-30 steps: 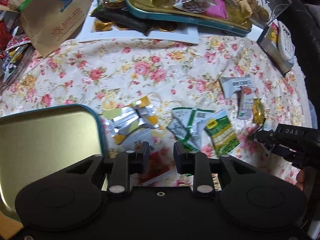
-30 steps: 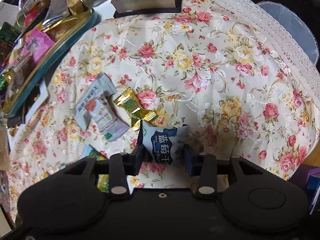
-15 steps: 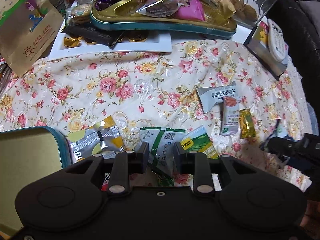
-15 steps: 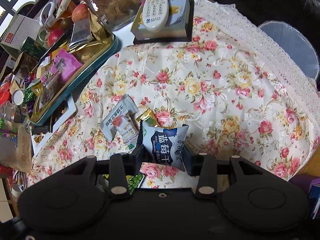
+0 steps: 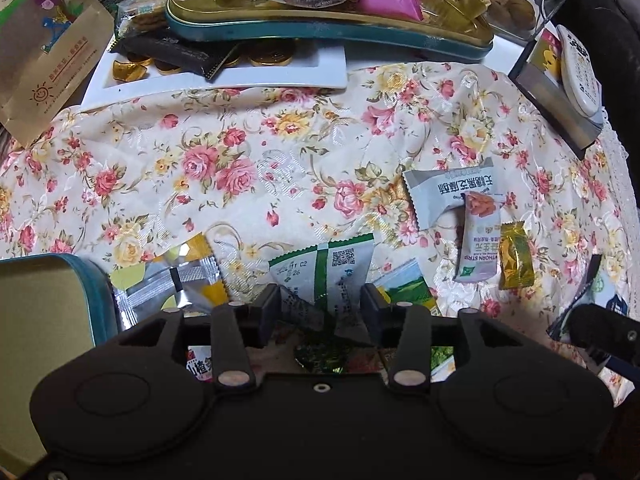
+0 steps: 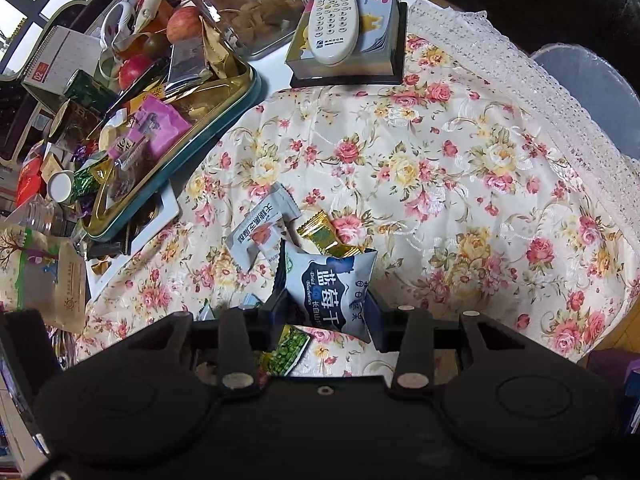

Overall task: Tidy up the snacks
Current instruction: 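Close the left tool on the green-and-white QR-code packet and lift it, then carry both packets over the gold tray while the right tool releases the blue packet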

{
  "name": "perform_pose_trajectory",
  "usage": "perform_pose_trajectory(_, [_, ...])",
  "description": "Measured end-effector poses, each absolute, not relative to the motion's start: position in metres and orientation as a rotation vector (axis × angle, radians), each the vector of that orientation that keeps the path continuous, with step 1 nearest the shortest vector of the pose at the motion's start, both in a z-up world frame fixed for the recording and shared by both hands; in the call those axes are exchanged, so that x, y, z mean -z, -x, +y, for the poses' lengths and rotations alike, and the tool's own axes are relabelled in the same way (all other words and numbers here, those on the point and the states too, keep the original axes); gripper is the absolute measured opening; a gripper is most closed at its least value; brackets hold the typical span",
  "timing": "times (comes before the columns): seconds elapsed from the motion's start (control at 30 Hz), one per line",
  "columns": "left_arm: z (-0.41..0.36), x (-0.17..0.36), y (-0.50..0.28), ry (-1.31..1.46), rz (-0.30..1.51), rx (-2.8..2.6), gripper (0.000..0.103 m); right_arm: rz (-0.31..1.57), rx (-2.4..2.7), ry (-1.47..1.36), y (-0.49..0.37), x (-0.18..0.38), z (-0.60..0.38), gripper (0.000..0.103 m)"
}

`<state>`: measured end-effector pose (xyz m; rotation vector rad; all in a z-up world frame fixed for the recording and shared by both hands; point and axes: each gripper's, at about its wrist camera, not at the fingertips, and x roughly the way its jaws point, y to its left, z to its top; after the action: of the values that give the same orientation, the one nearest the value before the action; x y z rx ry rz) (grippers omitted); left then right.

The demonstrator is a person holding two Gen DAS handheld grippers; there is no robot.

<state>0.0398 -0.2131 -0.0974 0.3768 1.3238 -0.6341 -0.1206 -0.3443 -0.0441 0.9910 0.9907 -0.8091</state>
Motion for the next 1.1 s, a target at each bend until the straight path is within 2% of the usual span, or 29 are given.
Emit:
perform_pose_trajectory(0.17, [-0.218,0.111,-0.046,-0.360,1.361,0.588,0.058,0.993,0.827,-0.989,0.123,0.045,-0.346,0.044])
perform_pose_trajectory(0.4, [-0.226,0.107,-0.043,-0.292,1.385,0.586,0.053,0.970,0.840,-0.986,0.122,0.038,-0.346,0.044])
perform_pose_trajectory(0.67, [-0.199,0.051,-0.042,-0.247,1.304,0.571,0.053,0.920,0.829,-0.965,0.117,0.019,-0.336,0.044])
perform_pose_trajectory(0.97, [-0.120,-0.008,-0.066,-0.200,1.213,0.435,0.053,0.939,0.736,-0.883,0.088,0.010,-0.293,0.044])
perform_pose_trajectory(1.1, [-0.084,-0.027,-0.076,-0.112,1.227,0.379,0.053,0.963,0.645,-0.822,0.069,0.006,-0.261,0.044])
